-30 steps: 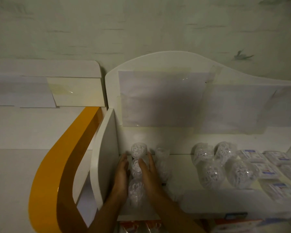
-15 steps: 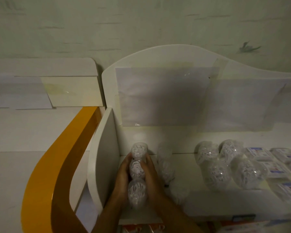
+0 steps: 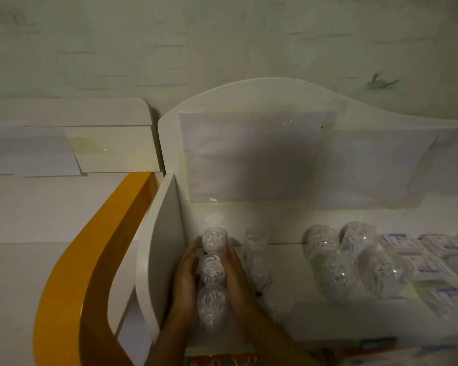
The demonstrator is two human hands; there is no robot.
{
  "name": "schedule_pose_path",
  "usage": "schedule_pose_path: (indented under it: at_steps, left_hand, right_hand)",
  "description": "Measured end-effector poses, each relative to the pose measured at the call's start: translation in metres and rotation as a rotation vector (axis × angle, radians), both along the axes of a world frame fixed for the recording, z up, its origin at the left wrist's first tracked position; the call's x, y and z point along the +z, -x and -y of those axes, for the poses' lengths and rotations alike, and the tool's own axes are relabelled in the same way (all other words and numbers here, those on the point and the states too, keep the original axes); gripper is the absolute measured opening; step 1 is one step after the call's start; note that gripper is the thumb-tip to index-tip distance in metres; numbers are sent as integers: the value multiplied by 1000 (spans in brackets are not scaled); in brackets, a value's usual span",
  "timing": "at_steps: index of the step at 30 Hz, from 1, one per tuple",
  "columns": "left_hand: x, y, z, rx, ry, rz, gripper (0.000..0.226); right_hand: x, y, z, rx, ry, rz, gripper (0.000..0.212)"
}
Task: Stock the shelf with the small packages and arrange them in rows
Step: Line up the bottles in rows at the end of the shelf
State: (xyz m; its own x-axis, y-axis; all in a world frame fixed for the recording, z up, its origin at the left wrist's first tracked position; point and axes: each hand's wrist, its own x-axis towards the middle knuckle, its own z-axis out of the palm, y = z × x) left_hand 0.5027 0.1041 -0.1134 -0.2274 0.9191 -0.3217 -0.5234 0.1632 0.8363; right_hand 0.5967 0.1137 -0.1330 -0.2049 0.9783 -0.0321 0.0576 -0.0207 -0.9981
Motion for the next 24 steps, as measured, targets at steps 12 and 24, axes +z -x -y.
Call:
schedule_pose_path:
  at_steps: [12, 24]
  left_hand:
    - [75, -11, -5, -179, -335, -1040, 41]
    - [45, -105, -7, -164, -218, -742, 48]
  right_hand:
    - [90, -17, -21, 122, -362, 526, 47]
    - [47, -115, -34, -53, -219, 454, 42]
